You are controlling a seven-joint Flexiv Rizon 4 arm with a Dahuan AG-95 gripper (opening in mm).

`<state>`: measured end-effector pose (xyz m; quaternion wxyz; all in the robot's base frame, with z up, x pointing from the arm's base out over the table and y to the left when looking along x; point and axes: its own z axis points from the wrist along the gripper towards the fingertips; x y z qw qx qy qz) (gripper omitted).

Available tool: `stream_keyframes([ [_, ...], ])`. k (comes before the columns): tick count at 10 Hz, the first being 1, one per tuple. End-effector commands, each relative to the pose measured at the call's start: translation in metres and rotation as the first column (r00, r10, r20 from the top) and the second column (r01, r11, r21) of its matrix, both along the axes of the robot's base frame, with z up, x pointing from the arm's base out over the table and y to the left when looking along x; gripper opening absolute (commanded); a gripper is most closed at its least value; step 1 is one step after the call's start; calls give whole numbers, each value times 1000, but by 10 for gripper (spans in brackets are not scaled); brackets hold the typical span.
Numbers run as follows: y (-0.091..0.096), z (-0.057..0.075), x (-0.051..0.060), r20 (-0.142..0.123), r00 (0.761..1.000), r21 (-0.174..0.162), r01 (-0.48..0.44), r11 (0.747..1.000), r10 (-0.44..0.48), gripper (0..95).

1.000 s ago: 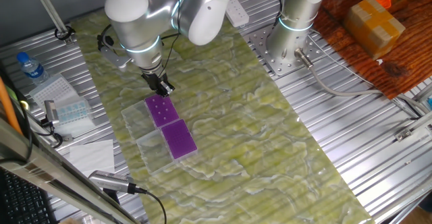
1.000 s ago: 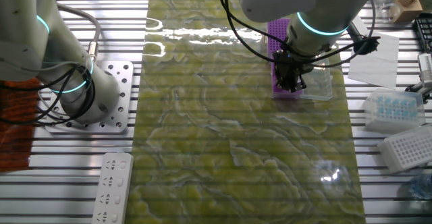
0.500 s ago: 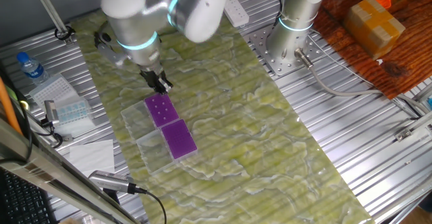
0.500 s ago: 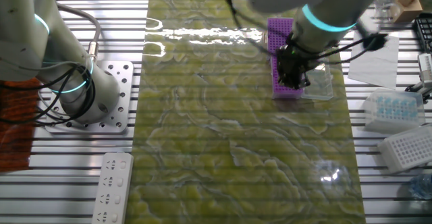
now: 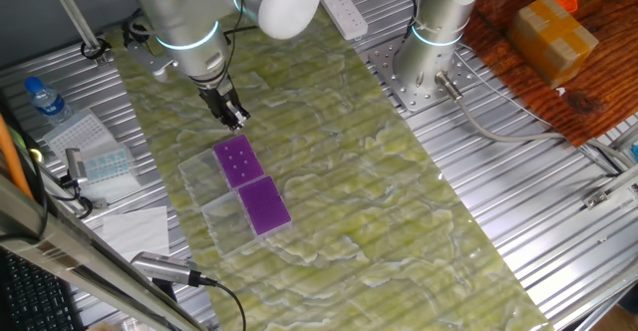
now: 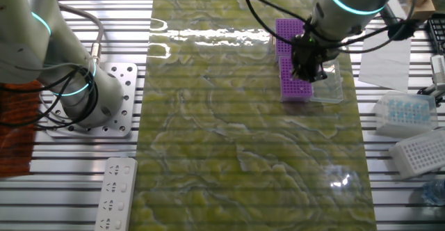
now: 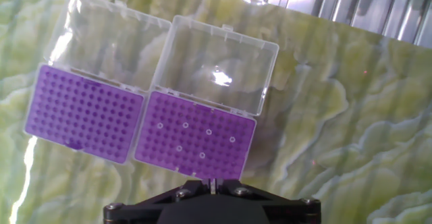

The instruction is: Transfer all small pipette tips from one holder to another

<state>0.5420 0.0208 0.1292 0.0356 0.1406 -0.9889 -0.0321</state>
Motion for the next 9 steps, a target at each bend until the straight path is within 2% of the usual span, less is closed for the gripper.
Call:
stream_keyframes([
  [1,0,-1,1,7,1000,-13,-18,1000,18,0],
  [3,0,-1,0,7,1000,-16,-17,1000,18,0],
  [5,-9,0,3,-14,1000,-3,-23,1000,23,0],
  [9,-9,0,3,8,993,19,-121,992,121,0],
])
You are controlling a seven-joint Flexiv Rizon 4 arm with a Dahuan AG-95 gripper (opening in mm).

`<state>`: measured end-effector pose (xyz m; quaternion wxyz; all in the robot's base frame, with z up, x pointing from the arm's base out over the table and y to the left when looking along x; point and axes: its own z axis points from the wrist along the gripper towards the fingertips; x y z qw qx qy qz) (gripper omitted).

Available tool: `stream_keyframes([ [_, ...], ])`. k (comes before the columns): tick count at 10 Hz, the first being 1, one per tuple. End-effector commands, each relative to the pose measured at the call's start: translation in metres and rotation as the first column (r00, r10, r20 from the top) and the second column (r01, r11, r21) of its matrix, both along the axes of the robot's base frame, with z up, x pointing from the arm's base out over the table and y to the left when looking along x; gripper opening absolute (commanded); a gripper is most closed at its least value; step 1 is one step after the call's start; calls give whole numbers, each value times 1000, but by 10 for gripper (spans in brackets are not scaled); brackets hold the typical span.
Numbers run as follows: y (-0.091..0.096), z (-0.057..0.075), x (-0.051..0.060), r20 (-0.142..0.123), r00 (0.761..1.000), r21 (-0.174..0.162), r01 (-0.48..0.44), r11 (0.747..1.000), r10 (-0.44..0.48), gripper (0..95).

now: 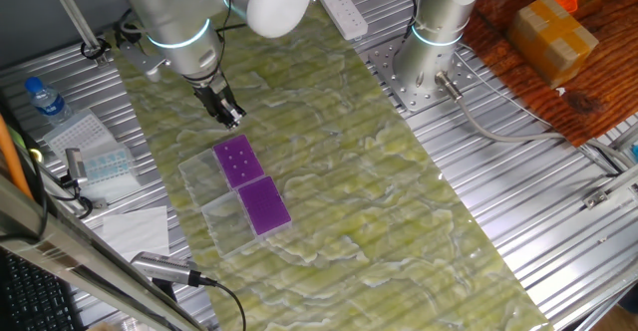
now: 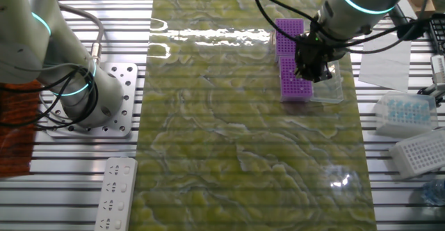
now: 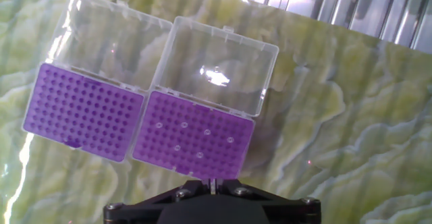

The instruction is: Transfer all small pipette tips from one holder to another

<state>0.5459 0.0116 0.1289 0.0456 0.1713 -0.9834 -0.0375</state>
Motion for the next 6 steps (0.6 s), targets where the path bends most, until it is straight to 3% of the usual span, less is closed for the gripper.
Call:
stream_keyframes([
  [1,0,1,-1,36,997,15,-68,998,67,0],
  [6,0,1,-1,41,995,15,-95,995,94,0],
])
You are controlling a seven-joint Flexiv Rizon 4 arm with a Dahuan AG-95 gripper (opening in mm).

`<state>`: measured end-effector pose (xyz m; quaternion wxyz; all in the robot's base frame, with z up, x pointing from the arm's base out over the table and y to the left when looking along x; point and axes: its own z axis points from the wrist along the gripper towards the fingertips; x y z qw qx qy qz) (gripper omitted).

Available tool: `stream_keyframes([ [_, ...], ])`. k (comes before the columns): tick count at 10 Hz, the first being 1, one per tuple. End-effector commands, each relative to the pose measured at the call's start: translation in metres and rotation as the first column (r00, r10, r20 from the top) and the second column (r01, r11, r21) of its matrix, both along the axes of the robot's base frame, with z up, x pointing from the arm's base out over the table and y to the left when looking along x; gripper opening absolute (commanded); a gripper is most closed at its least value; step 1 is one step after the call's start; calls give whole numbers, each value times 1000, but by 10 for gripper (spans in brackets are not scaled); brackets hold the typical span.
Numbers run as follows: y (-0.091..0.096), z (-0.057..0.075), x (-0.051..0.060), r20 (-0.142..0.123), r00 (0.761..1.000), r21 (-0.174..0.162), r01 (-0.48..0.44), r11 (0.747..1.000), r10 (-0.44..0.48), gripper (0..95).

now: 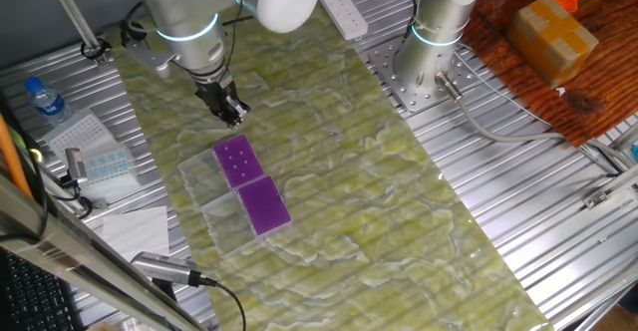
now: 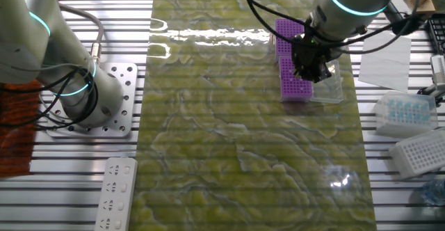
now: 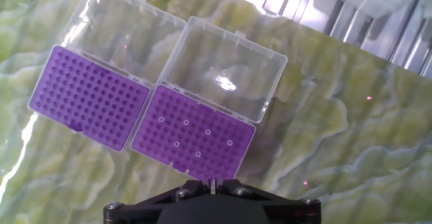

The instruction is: Transfer all small pipette tips from one holder to another

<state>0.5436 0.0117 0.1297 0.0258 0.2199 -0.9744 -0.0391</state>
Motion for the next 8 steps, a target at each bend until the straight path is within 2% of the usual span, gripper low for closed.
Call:
stream_keyframes([
  [1,0,0,1,-1,1000,2,2,1000,-2,0],
  [2,3,0,1,2,999,-11,39,999,-39,0],
  [3,23,-1,-1,2,998,-14,70,997,-70,0],
  [4,53,-3,-2,2,995,-29,104,994,-104,0],
  [5,77,-7,-3,5,990,-31,143,989,-143,0],
  [6,91,-12,-5,13,987,-29,162,986,-162,0],
  [8,116,-18,-9,13,981,-26,192,981,-191,0],
])
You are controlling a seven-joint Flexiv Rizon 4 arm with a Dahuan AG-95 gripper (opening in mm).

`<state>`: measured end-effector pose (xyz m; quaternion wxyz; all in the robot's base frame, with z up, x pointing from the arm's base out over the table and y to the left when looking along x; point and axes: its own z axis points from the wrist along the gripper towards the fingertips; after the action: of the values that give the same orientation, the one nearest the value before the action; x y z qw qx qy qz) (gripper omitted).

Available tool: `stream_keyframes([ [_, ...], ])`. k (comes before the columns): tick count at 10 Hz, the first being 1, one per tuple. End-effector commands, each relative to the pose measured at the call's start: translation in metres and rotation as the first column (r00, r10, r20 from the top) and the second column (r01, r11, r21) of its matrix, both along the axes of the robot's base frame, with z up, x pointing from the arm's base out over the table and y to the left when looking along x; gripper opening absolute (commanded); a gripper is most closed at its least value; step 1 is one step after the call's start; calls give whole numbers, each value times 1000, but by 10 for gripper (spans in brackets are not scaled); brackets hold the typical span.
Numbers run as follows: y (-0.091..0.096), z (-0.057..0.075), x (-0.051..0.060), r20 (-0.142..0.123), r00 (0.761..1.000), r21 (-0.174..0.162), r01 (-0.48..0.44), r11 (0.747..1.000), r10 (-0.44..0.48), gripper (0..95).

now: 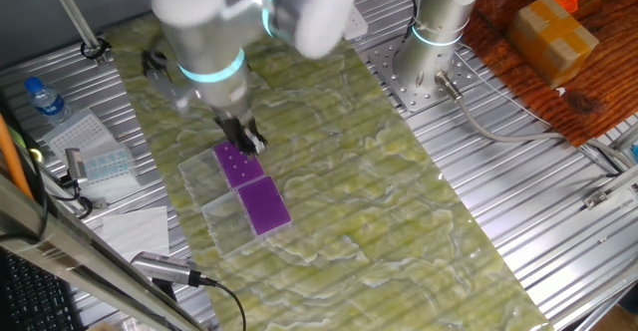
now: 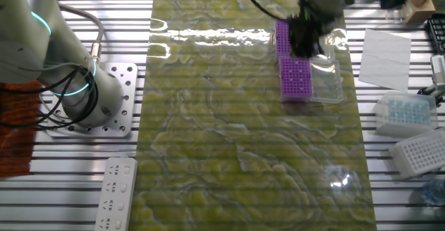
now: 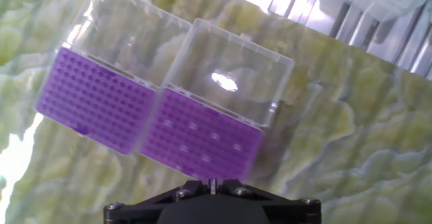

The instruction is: Transfer all small pipette tips from one holder to another

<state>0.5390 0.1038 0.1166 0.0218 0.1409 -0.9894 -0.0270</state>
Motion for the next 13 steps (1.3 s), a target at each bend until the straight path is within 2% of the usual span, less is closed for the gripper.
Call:
stream_keyframes([
  [1,26,-6,-5,3,1000,0,27,1000,-27,0],
  [3,25,-8,-7,3,1000,3,13,1000,-13,0],
  [5,22,-14,-16,16,1000,11,0,1000,0,0],
  [7,20,-18,-19,17,1000,13,-5,1000,5,0],
  [11,21,-32,-20,39,999,18,-1,1000,0,0],
  [13,22,-35,-20,45,999,18,-1,1000,0,0],
])
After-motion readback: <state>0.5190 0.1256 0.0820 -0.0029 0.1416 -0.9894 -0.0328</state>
